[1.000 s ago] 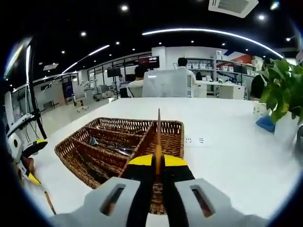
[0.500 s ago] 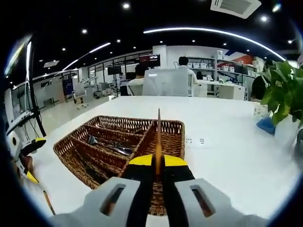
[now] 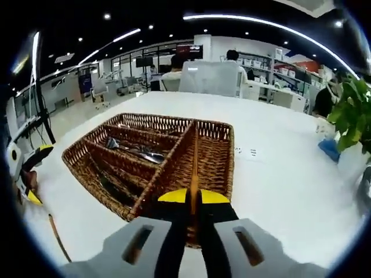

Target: Arrange the knives, forks, and spoons in their matching storage slots by inserting each utensil handle-first until every utensil is classified and aligned in the correct compartment

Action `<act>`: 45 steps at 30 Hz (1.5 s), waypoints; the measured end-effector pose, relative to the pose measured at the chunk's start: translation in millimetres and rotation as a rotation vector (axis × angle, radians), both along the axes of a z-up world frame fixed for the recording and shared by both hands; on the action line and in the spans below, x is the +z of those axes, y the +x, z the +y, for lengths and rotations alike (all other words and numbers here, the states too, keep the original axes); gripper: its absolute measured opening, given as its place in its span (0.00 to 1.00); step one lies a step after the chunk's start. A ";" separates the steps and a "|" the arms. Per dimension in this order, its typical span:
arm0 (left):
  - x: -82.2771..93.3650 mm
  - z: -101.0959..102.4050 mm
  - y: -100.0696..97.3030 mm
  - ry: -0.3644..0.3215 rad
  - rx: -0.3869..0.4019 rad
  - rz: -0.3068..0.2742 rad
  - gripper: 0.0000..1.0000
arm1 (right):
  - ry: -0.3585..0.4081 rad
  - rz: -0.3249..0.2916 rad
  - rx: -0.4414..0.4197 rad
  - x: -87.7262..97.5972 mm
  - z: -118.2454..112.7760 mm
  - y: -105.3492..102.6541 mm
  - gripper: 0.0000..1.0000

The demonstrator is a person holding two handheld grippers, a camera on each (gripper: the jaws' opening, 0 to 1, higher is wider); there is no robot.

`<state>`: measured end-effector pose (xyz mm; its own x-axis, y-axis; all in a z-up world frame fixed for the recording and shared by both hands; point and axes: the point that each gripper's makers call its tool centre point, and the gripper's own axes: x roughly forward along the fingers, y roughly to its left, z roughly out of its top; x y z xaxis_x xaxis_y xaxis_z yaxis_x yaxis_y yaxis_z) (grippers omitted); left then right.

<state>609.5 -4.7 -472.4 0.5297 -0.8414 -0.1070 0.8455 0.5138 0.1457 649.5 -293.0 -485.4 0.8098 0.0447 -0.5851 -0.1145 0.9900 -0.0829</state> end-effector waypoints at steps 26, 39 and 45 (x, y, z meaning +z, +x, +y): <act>0.1 0.2 -0.9 0.001 -0.002 -0.004 1.00 | 0.094 0.278 0.061 -32.6 -1.9 5.8 0.05; -1.0 -0.5 0.5 0.008 -0.003 -0.006 1.00 | 0.052 0.298 0.117 -35.3 3.0 9.0 0.09; -1.6 0.2 1.3 0.005 -0.001 -0.002 1.00 | 0.049 0.129 0.149 -13.1 6.7 18.2 0.25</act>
<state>610.8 -4.6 -474.0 0.5293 -0.8412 -0.1104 0.8456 0.5124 0.1496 667.6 -286.3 -498.6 0.7103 0.1895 -0.6779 -0.2668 0.9637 -0.0102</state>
